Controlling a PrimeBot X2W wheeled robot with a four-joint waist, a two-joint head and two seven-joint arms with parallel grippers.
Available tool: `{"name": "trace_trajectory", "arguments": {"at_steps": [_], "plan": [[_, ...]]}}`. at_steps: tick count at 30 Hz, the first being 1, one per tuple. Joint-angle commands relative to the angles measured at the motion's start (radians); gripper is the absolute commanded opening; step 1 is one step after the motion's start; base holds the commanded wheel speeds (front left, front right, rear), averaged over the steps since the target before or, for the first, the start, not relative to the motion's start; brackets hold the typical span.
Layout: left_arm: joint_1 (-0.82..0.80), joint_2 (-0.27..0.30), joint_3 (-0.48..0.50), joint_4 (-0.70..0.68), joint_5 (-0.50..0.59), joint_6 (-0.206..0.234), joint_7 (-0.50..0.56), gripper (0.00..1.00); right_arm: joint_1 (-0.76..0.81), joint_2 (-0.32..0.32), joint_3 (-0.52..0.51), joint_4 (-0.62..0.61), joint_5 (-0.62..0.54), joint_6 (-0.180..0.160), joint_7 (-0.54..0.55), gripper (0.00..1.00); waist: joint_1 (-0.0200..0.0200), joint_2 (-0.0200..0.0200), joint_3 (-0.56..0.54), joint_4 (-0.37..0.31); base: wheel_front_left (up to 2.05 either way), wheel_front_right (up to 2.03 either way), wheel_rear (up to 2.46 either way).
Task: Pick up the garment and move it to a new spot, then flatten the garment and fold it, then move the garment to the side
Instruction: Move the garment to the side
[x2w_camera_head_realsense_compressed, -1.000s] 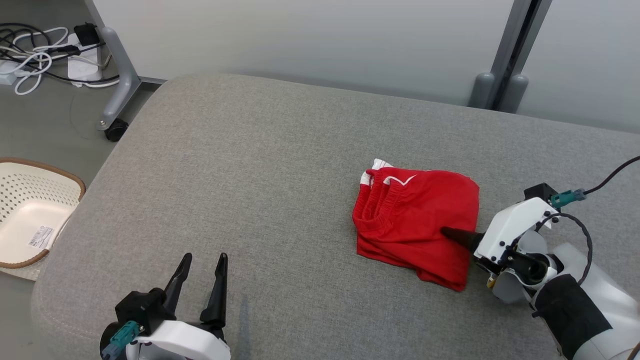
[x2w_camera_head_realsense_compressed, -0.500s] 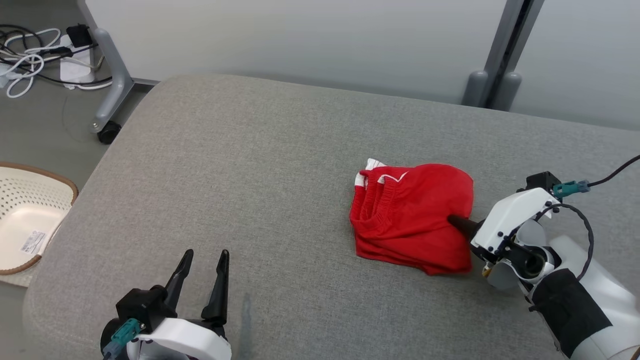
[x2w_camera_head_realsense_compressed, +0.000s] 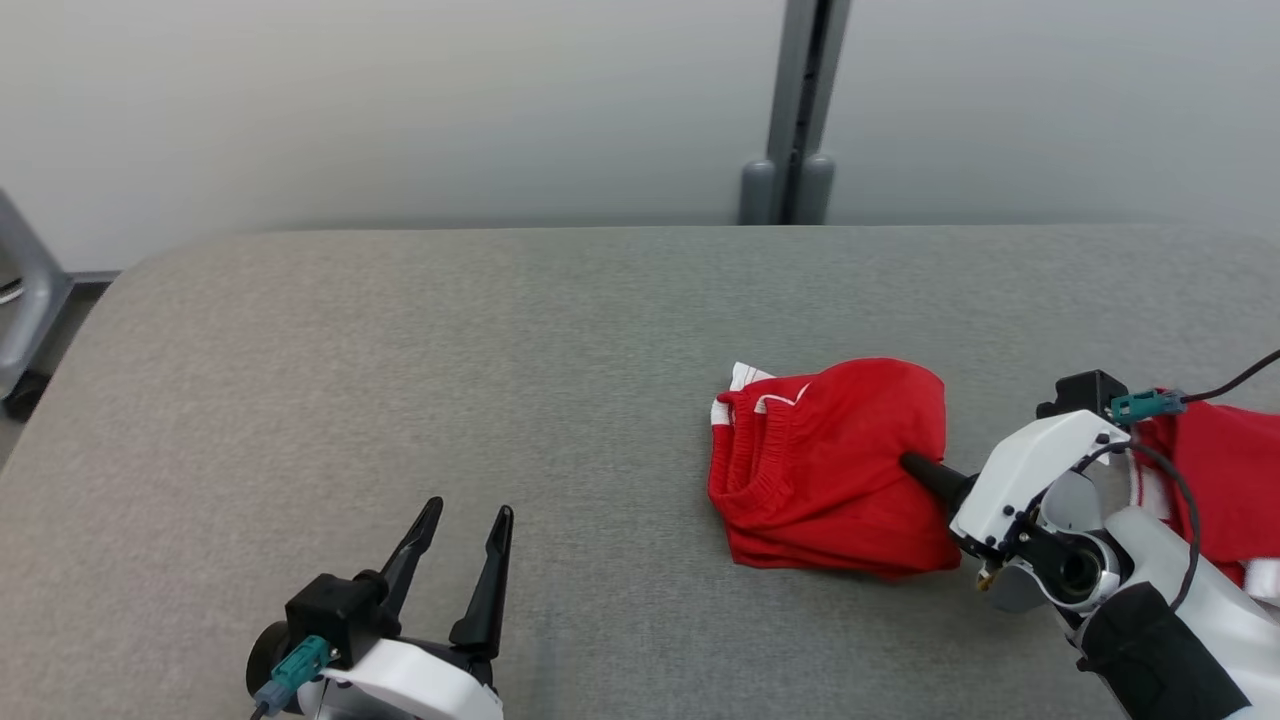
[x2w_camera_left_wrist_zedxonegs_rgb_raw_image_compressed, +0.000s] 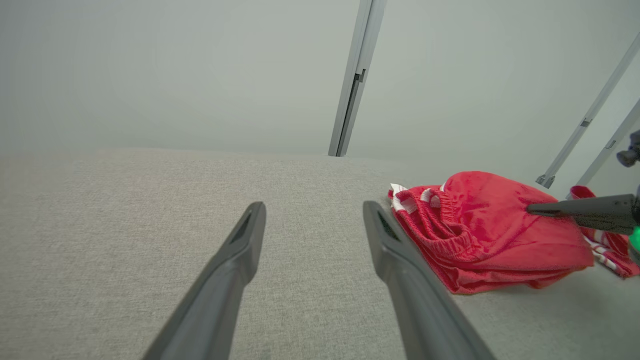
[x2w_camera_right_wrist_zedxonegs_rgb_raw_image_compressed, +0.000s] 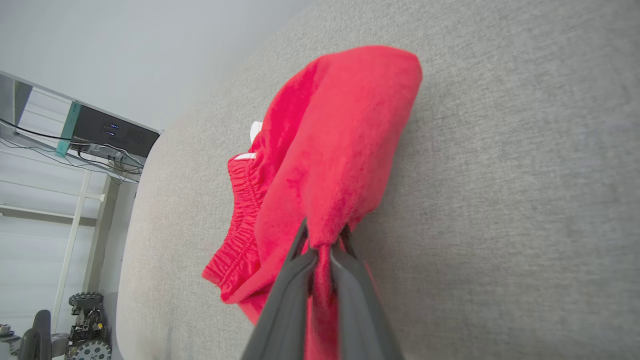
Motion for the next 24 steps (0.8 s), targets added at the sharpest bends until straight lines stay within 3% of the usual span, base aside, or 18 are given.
{"name": "trace_trajectory", "arguments": {"at_steps": [1,13,24], "plan": [[-0.019,0.004,-0.006,-0.006,0.001,-0.003,0.000,1.00,0.018,-0.009,0.008,-0.022,-0.004,0.001,-0.006,0.00,0.0000,0.0000,-0.009,-0.092,0.00,0.00,0.00],[-0.054,0.001,-0.063,-0.009,-0.001,-0.002,0.002,1.00,0.068,-0.053,0.054,-0.180,-0.006,0.001,-0.022,0.00,0.0000,0.0000,0.014,-0.308,0.00,0.00,0.00],[-0.093,0.010,-0.086,0.004,-0.001,-0.002,0.007,1.00,-0.007,-0.117,0.113,-0.259,-0.061,0.001,-0.041,0.00,0.0000,0.0000,0.062,-0.350,0.00,0.00,0.00]]}}
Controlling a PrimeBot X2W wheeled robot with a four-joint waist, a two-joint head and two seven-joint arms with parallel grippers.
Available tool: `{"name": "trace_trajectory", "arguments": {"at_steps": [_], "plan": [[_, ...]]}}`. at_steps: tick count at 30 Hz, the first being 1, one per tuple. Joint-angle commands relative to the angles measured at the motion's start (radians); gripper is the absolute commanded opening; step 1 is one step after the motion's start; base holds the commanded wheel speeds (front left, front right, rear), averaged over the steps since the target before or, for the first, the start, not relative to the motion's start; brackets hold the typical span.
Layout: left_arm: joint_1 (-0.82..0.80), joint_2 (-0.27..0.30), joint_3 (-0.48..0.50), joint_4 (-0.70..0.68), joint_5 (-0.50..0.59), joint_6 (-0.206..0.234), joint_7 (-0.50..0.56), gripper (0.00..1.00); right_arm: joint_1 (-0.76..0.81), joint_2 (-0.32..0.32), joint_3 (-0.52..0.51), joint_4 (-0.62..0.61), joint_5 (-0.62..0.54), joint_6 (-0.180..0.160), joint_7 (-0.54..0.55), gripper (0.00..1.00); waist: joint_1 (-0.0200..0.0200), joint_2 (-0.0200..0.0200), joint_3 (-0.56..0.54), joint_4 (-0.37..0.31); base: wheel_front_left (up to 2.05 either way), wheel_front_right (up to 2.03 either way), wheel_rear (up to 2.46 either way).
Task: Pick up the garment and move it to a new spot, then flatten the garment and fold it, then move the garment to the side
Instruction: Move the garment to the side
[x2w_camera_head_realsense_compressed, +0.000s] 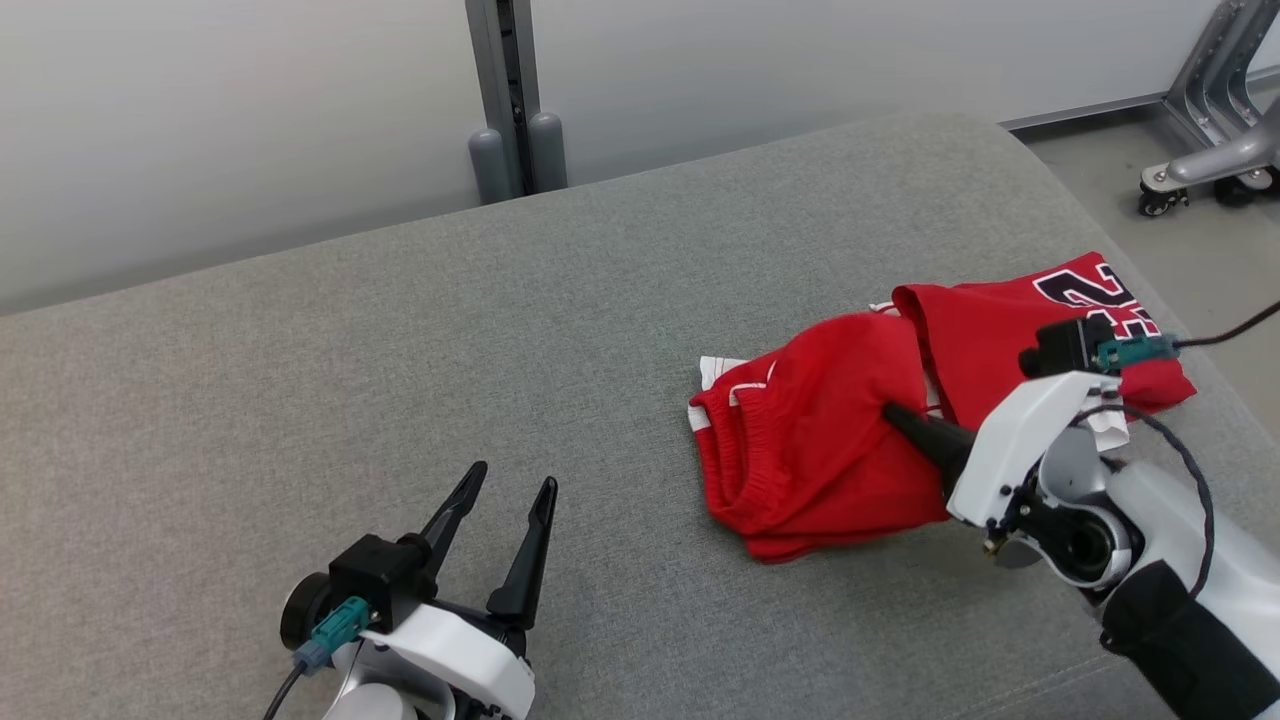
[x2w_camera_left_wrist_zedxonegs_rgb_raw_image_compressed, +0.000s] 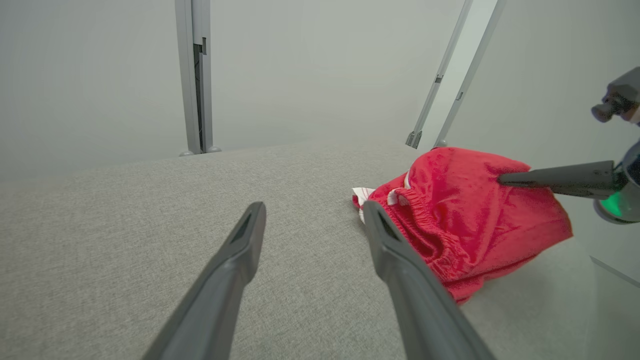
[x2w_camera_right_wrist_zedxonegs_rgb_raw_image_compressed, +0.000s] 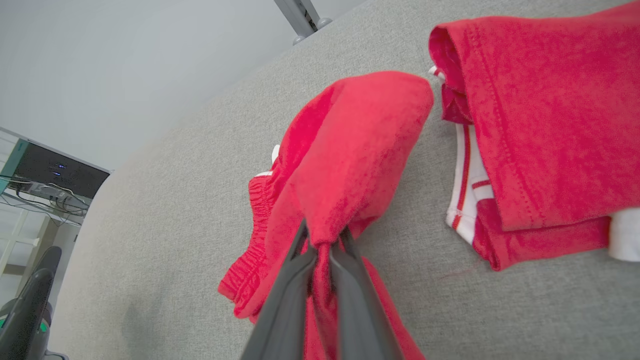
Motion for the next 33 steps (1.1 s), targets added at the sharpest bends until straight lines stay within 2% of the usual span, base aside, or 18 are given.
{"name": "trace_trajectory", "arguments": {"at_steps": [1,5,12,16,21,25,33], "plan": [[-0.025,0.010,-0.003,0.003,0.000,-0.003,0.001,1.00,-0.035,-0.024,0.013,-0.012,-0.020,0.001,0.000,0.00,0.0000,-0.0001,0.015,0.003,0.00,0.00,0.00],[-0.037,0.013,-0.014,0.010,0.000,-0.005,0.003,1.00,-0.101,-0.068,0.054,-0.034,-0.056,0.001,0.022,0.00,0.0000,-0.0001,0.035,0.020,0.00,0.00,0.00],[-0.045,0.018,-0.024,0.014,-0.006,-0.001,0.005,1.00,-0.192,-0.201,0.075,-0.037,-0.101,0.000,0.047,0.00,0.0000,-0.0001,0.068,0.062,0.00,0.00,0.00],[-0.057,0.021,-0.030,0.014,-0.007,-0.002,0.005,1.00,-0.217,-0.267,0.065,-0.006,-0.119,0.000,0.059,0.00,0.0000,-0.0001,0.090,0.079,0.00,0.00,0.00],[-0.064,0.030,-0.032,0.010,-0.008,0.002,0.005,1.00,-0.213,-0.319,0.056,0.047,-0.133,0.000,0.089,0.00,0.0000,-0.0001,0.114,0.092,0.00,0.00,0.00],[-0.071,0.039,-0.032,0.004,-0.008,0.005,0.007,1.00,-0.222,-0.319,0.048,0.118,-0.177,0.000,0.065,0.00,0.0000,-0.0001,0.134,0.087,0.00,0.00,0.00],[-0.094,0.046,-0.038,-0.007,-0.009,0.007,0.015,1.00,-0.260,-0.247,0.034,0.312,-0.278,0.000,-0.007,0.00,0.0000,-0.0001,0.161,0.088,0.00,0.00,0.00]]}}
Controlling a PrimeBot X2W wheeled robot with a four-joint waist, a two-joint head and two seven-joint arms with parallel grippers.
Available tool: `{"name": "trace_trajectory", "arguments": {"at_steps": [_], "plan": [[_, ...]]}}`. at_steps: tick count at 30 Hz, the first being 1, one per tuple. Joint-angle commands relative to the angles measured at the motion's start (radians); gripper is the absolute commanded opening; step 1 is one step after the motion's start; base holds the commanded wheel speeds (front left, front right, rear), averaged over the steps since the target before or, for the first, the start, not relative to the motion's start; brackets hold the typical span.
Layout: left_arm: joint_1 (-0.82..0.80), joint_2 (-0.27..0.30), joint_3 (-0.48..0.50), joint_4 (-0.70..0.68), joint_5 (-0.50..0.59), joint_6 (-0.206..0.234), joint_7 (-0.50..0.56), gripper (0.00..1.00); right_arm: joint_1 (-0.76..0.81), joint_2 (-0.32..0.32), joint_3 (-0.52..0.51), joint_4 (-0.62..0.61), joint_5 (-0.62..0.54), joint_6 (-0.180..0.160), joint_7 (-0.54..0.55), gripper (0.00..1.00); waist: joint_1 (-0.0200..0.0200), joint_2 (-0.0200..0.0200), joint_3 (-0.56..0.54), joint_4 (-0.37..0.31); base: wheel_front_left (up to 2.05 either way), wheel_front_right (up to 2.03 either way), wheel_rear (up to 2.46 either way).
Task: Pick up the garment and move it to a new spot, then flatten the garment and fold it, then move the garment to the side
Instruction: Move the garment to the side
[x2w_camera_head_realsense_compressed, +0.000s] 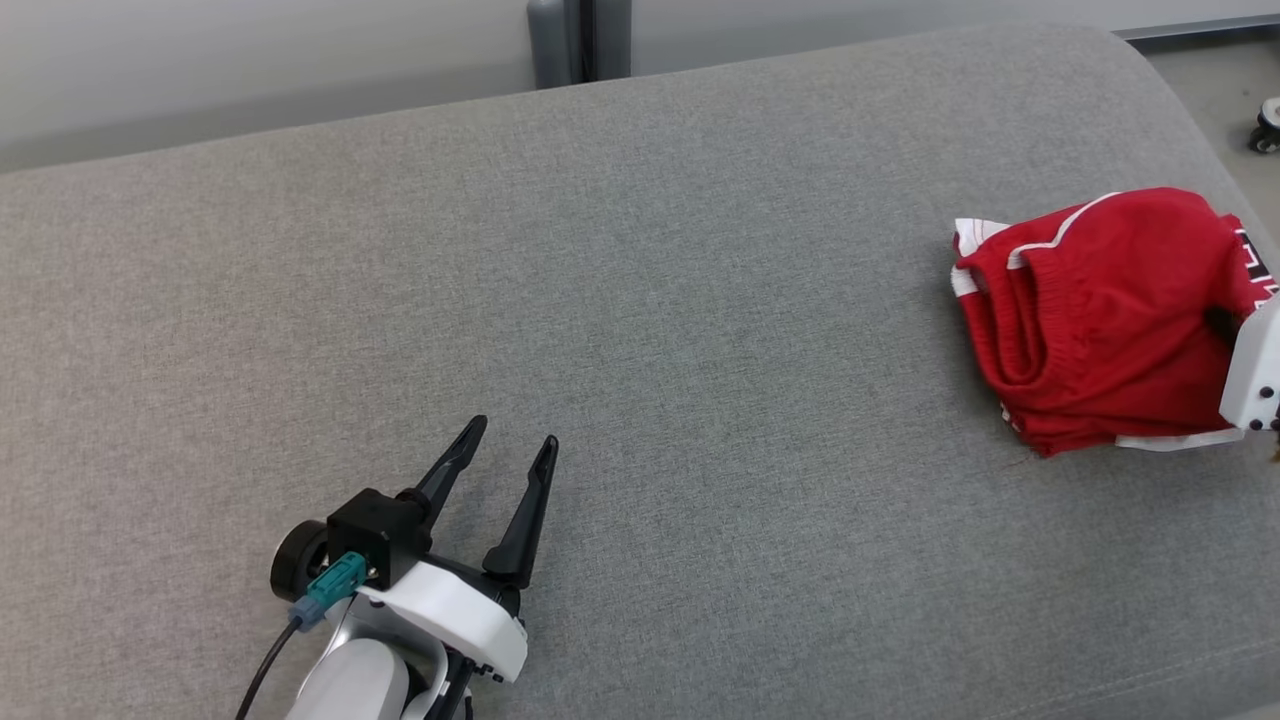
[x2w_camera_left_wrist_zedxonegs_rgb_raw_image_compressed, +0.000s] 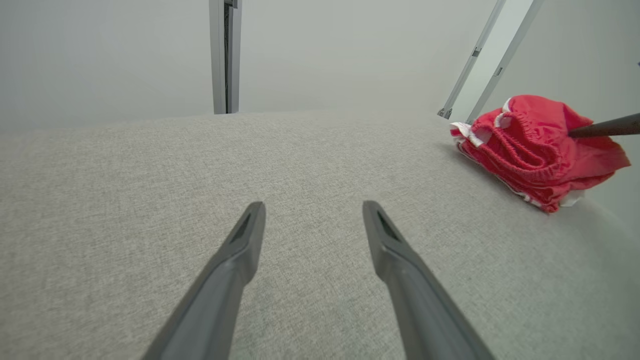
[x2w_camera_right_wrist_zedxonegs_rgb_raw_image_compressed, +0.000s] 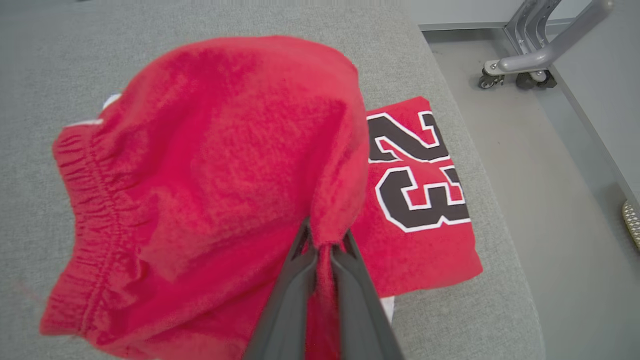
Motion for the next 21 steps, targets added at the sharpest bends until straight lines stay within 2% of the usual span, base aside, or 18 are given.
{"name": "trace_trajectory", "arguments": {"at_steps": [1,4,6,7,8,9,12,18,21], "plan": [[-0.019,0.008,-0.001,-0.003,-0.005,0.004,0.001,1.00,-0.019,0.007,-0.008,0.028,-0.020,0.000,-0.026,0.00,0.0000,0.0000,0.003,0.002,0.00,0.00,0.00],[-0.023,0.010,-0.003,-0.004,-0.006,0.005,0.000,1.00,-0.038,0.035,-0.011,0.122,-0.067,0.000,-0.079,0.00,0.0000,0.0000,0.007,0.007,0.00,0.00,0.00],[-0.022,0.009,-0.005,0.000,-0.009,0.005,0.000,1.00,-0.054,0.056,-0.016,0.182,-0.090,0.000,-0.114,0.07,0.0000,0.0000,0.004,0.011,0.00,0.00,0.00],[-0.021,0.008,-0.006,0.003,-0.011,0.005,-0.001,1.00,-0.062,0.062,-0.015,0.212,-0.106,0.000,-0.132,0.22,0.0000,0.0000,0.001,0.013,0.00,0.00,0.00],[-0.019,0.008,-0.006,0.005,-0.013,0.006,-0.001,1.00,-0.071,0.071,-0.015,0.234,-0.120,0.000,-0.153,0.47,0.0000,0.0000,-0.002,0.015,0.00,0.00,0.00],[-0.017,0.007,-0.006,0.006,-0.015,0.007,-0.002,1.00,-0.077,0.079,-0.019,0.253,-0.130,0.000,-0.170,1.00,0.0000,0.0000,-0.005,0.016,0.00,0.00,0.00],[-0.009,0.007,-0.006,0.011,-0.019,0.009,-0.004,1.00,-0.081,0.096,-0.027,0.283,-0.155,0.000,-0.205,1.00,0.0000,0.0000,-0.020,0.016,0.00,0.00,0.00],[0.010,0.007,0.001,0.012,-0.031,0.017,-0.009,1.00,-0.091,0.090,-0.046,0.298,-0.212,0.000,-0.280,1.00,0.0000,0.0000,-0.063,0.012,0.00,0.00,0.00],[0.032,0.014,0.017,0.008,-0.039,0.026,-0.015,1.00,-0.091,0.115,-0.069,0.299,-0.220,0.000,-0.343,1.00,0.0000,0.0000,-0.094,0.007,0.00,0.00,0.00]]}}
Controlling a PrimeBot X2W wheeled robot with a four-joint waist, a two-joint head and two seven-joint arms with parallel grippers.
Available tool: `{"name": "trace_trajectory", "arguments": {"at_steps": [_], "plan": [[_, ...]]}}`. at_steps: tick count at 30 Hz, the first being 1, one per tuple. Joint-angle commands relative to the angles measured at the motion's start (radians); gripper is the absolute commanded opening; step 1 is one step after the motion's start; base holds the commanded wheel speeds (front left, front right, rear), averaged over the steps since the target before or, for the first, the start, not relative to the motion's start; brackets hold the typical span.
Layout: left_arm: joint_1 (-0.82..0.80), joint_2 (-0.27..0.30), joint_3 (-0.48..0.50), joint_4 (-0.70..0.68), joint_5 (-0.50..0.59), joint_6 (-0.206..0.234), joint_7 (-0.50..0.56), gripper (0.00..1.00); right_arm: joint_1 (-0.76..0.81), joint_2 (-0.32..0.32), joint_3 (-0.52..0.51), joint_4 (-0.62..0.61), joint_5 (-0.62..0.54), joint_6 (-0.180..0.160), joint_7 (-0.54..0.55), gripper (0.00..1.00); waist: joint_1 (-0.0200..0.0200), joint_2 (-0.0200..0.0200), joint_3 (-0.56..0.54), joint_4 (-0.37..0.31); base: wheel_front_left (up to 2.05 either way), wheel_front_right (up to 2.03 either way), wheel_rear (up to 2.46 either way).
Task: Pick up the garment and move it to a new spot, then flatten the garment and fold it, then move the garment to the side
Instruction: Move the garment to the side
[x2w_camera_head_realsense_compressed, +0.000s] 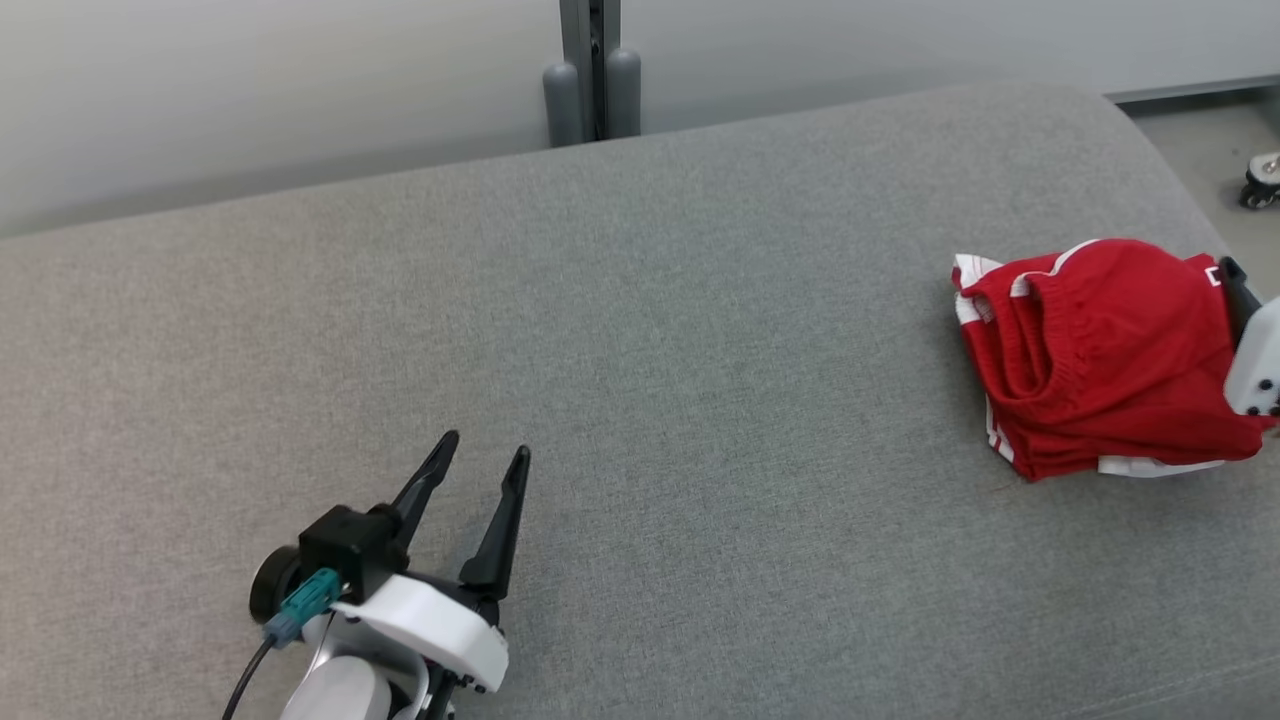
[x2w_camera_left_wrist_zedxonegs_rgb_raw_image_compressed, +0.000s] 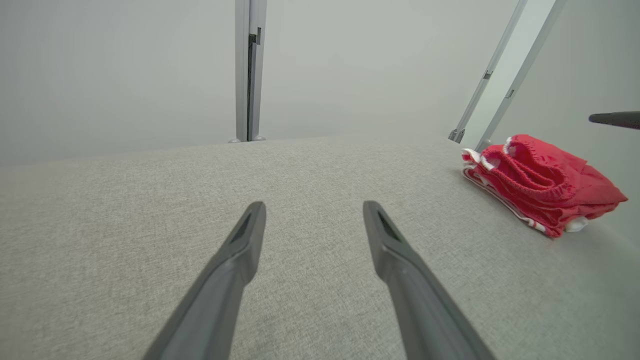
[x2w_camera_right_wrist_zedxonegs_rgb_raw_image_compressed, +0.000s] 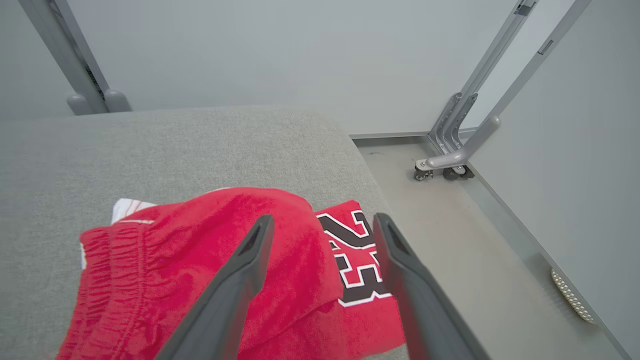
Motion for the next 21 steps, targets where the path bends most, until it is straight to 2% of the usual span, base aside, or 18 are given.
{"name": "trace_trajectory", "arguments": {"at_steps": [1,6,11,18,19,21], "plan": [[0.021,0.008,0.013,-0.002,-0.009,0.008,-0.007,1.00,-0.001,0.019,-0.013,0.004,0.005,0.000,-0.031,1.00,0.0000,-0.0001,-0.029,-0.005,0.00,0.00,0.00],[0.054,0.031,0.063,-0.033,-0.026,0.034,-0.011,1.00,0.023,0.056,-0.034,-0.032,0.006,0.000,-0.138,1.00,0.0000,-0.0001,-0.087,0.000,0.00,0.00,0.00],[0.087,0.063,0.118,-0.084,-0.039,0.063,-0.013,1.00,0.062,0.074,-0.061,-0.140,-0.006,0.000,-0.172,1.00,0.0000,-0.0001,-0.122,0.016,0.00,0.00,0.00],[0.147,0.085,0.179,-0.163,-0.055,0.105,-0.015,1.00,0.243,0.062,-0.192,-0.437,-0.082,0.000,-0.175,1.00,0.0000,-0.0001,-0.160,0.061,0.00,0.00,0.00],[0.147,0.085,0.179,-0.163,-0.055,0.105,-0.015,1.00,0.243,0.062,-0.192,-0.437,-0.082,0.000,-0.175,1.00,0.0000,-0.0001,-0.160,0.061,0.00,0.00,0.00],[0.165,0.079,0.188,-0.186,-0.067,0.109,-0.014,1.00,0.325,0.070,-0.256,-0.536,-0.112,0.000,-0.174,1.00,0.0000,-0.0001,-0.168,0.077,0.00,0.00,0.00]]}}
